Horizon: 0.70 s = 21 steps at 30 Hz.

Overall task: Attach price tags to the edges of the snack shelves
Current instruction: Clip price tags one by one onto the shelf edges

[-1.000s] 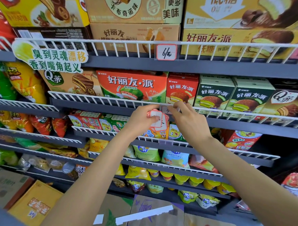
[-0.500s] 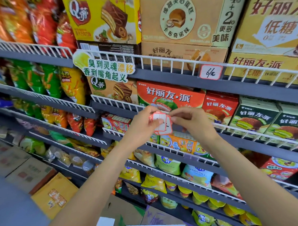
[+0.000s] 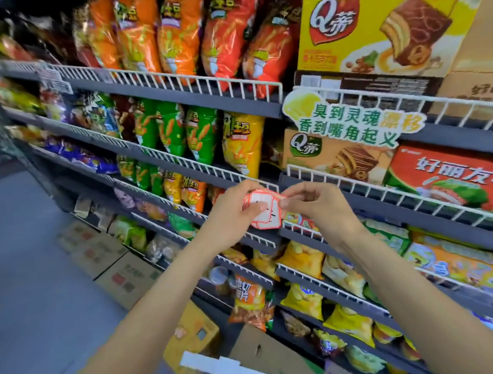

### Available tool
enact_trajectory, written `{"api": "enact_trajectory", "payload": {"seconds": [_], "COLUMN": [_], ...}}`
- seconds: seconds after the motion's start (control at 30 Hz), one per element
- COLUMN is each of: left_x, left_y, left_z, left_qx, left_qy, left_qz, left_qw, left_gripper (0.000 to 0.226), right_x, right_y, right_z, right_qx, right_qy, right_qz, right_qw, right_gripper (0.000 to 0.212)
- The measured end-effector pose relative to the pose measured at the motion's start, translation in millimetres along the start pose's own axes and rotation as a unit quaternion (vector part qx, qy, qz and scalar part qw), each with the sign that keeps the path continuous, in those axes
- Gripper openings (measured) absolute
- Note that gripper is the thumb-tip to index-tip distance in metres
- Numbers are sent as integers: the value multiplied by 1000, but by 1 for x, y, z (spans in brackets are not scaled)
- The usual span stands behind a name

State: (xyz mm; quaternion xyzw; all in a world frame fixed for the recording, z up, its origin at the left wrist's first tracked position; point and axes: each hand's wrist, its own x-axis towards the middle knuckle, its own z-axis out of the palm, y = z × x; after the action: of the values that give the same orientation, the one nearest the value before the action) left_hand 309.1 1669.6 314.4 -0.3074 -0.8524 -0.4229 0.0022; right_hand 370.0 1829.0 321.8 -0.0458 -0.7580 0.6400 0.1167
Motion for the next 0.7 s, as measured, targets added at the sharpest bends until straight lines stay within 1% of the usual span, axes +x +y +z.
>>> {"api": "enact_trajectory", "payload": {"seconds": [0.2,0.33,0.47,0.6,0.7], "left_x": [9,32,62,92,108], "left_y": [-74,-112,-154,-203,-237], "left_z": [-64,-93,-111,-129,-146], "left_qx": [-12,-7,12,16,14], "left_qy": [5,15,22,45,56], "left_qz": [-16,-14,-22,-56,-84], "left_qw": [1000,1000,999,997,995], "left_gripper": [22,20,22,23,22], "right_x": [46,78,122,173,207], "right_y": [-6,2,21,37,44], "right_z": [89,128,165,199,222], "right_qx": [9,10,35,42,22], "right_qy": [-5,3,18,13,4], "right_qz": [13,-1,4,5,14], "right_qw": [1000,1000,999,999,1000], "right_gripper": [9,12,13,18,16]}}
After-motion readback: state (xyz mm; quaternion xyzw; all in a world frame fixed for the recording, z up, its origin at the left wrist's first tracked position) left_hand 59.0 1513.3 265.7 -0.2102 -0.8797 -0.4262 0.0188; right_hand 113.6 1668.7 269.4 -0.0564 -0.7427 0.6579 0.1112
